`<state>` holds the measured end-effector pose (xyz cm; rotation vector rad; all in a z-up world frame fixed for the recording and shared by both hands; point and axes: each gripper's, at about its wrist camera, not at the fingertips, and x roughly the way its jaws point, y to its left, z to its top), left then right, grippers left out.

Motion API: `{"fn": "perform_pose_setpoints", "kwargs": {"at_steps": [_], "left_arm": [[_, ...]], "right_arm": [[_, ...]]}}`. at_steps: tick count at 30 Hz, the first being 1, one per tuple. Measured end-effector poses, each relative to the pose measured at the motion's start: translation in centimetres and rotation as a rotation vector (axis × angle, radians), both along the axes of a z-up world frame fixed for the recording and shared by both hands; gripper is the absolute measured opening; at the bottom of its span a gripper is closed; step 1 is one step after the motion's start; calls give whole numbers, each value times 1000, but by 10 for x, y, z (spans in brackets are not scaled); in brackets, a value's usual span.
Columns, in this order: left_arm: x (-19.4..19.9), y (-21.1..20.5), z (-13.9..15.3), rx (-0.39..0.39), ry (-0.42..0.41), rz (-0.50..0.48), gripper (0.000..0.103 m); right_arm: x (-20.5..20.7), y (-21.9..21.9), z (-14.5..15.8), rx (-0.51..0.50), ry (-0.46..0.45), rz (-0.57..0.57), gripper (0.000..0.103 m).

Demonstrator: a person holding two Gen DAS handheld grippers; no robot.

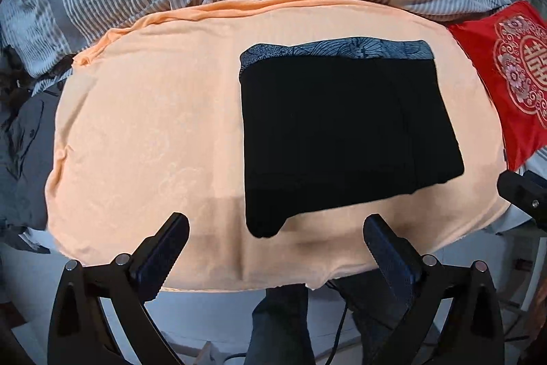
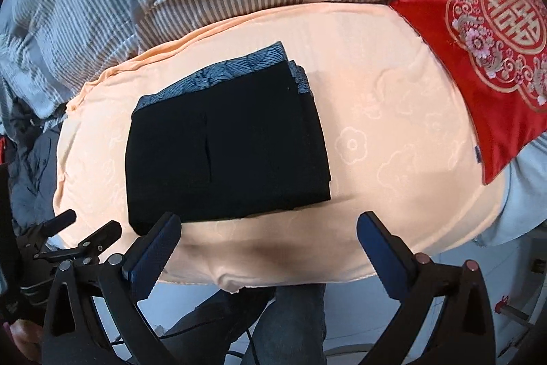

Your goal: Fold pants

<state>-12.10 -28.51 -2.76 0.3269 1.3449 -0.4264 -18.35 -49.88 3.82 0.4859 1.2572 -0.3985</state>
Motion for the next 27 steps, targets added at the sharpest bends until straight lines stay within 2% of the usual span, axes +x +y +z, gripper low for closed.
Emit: {"fn": "perform_pose_setpoints", "kwargs": {"at_steps": [7, 12, 21, 27], "left_arm": [[-15, 4, 17, 21, -10, 16, 102], [-25, -3, 18, 26, 22, 54, 103], [-38, -17, 24, 50, 34, 83, 102], [-41, -19, 28, 70, 26, 75, 103]], "right_arm": [[-3, 10, 16, -30, 54, 23, 103], [-9, 7, 16, -22, 102, 35, 103], [-19, 1, 22, 11, 89, 85, 103], [-14, 5, 27, -4, 74, 117, 103]]}}
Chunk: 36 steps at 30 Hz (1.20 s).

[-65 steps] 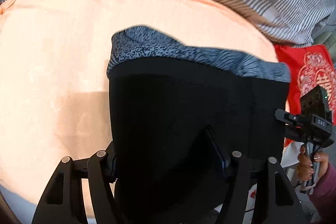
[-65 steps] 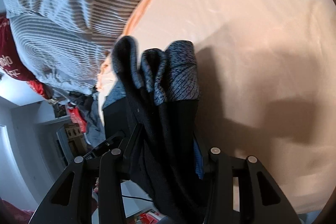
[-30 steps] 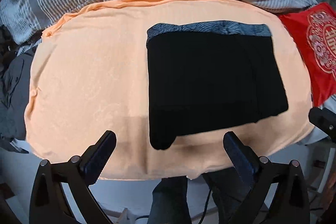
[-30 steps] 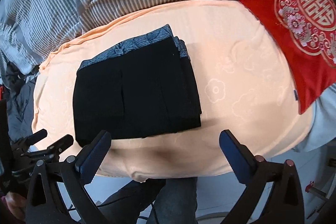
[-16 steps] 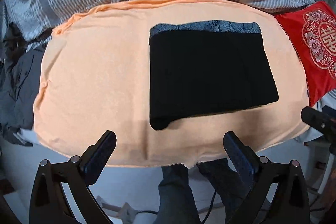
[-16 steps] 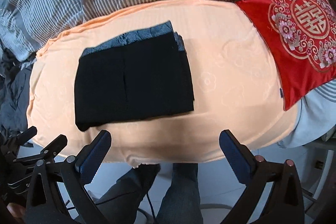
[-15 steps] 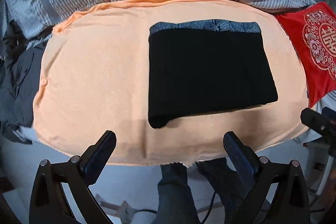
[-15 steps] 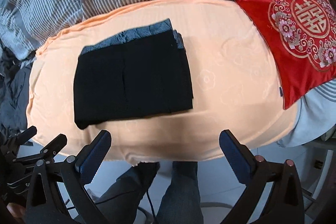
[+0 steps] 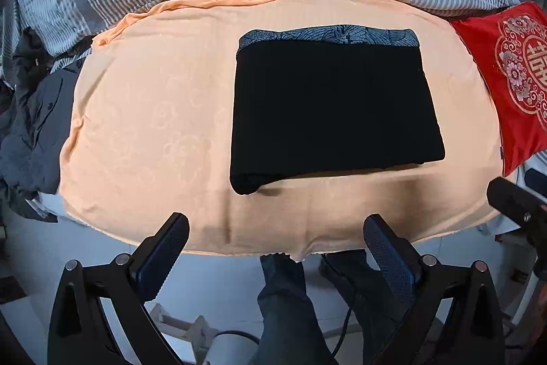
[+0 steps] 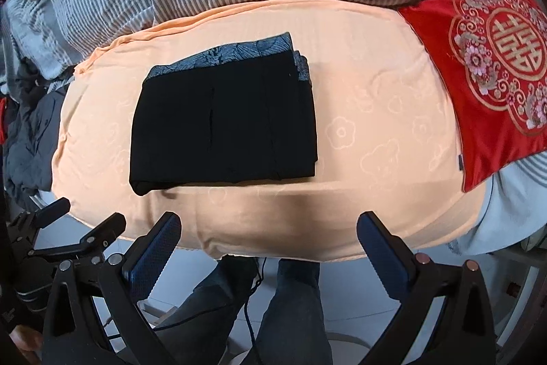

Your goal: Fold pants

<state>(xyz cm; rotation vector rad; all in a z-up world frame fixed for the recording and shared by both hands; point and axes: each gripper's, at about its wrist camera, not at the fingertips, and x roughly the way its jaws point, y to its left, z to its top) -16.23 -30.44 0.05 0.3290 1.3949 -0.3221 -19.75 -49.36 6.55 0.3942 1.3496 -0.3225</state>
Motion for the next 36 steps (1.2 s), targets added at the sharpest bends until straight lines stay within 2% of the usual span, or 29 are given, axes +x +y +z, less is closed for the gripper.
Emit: {"fn": "perform_pose_setpoints", "kwargs": {"at_steps": [36], "left_arm": [[8, 0, 7, 19, -28, -10, 103]], "right_arm": [[13, 5, 1, 5, 0, 14, 103]]}}
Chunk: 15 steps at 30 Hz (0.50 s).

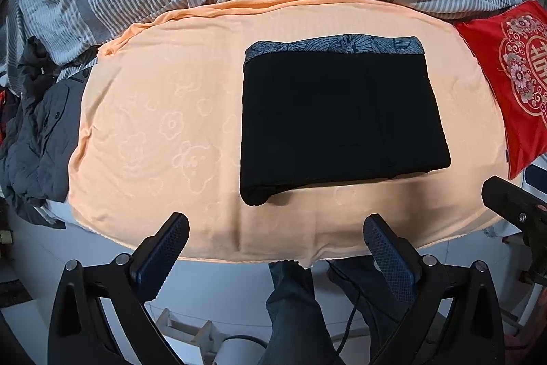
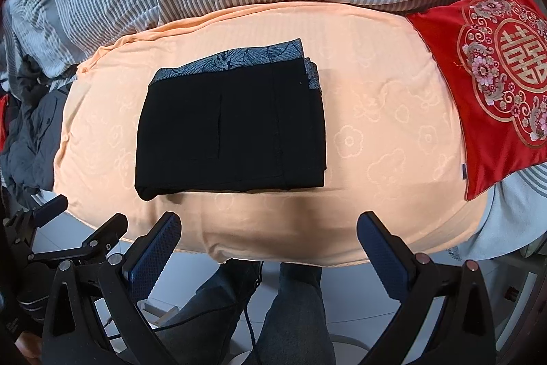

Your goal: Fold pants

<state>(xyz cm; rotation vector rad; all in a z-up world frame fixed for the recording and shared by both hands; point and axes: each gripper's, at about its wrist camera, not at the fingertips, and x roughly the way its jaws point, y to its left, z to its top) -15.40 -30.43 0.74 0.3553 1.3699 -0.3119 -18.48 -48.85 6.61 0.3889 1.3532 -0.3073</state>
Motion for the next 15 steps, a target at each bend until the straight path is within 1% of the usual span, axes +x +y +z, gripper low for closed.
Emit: {"fn": "perform_pose_setpoints", "kwargs": {"at_steps": [12, 15], "left_arm": [[-1, 0, -2, 4, 8, 1, 103], [-2, 1, 0, -6, -4, -6, 103]], "right_arm": [[3, 2, -1, -6, 11, 21, 103], [3, 3, 0, -10, 12, 24, 103]]}}
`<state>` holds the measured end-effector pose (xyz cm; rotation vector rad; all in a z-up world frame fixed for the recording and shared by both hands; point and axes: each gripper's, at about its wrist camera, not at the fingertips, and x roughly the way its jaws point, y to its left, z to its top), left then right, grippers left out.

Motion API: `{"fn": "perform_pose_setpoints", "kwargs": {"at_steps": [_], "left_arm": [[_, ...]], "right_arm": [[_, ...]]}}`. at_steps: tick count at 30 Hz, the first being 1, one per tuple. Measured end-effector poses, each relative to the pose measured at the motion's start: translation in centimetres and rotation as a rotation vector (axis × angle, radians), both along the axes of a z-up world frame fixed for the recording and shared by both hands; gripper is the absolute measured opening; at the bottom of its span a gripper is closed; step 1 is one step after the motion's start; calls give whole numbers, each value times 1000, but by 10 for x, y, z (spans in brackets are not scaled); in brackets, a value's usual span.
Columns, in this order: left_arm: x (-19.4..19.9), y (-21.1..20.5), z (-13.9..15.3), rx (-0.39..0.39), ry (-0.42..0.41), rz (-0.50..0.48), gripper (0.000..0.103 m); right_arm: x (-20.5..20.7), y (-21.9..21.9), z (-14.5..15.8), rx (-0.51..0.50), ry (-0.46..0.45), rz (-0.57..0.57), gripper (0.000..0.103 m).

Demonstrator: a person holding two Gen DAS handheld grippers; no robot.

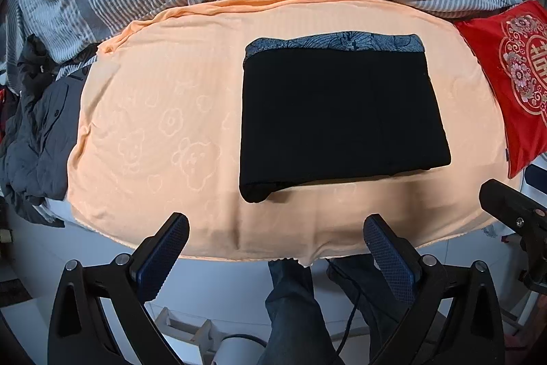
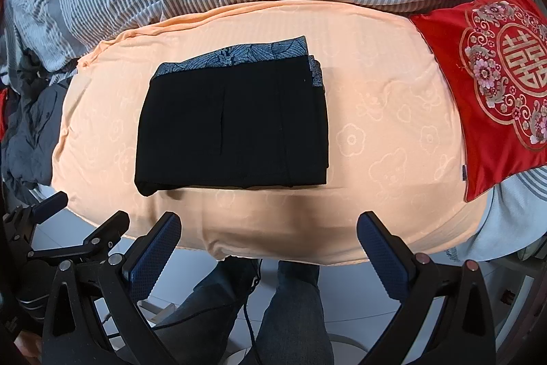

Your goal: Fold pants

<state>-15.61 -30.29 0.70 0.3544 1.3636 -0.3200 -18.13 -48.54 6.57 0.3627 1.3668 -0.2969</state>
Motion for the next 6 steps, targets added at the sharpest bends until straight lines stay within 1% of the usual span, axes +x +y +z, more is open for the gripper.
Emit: {"fn": "perform_pose_setpoints", "kwargs": {"at_steps": [3, 6], "left_arm": [[-3, -2, 3, -5, -14, -26, 103], [-4, -3, 3, -9, -10, -32, 103]], "right_arm": [[0, 1, 0, -3, 3, 3, 103], [1, 3, -1, -5, 5, 7, 103]]}}
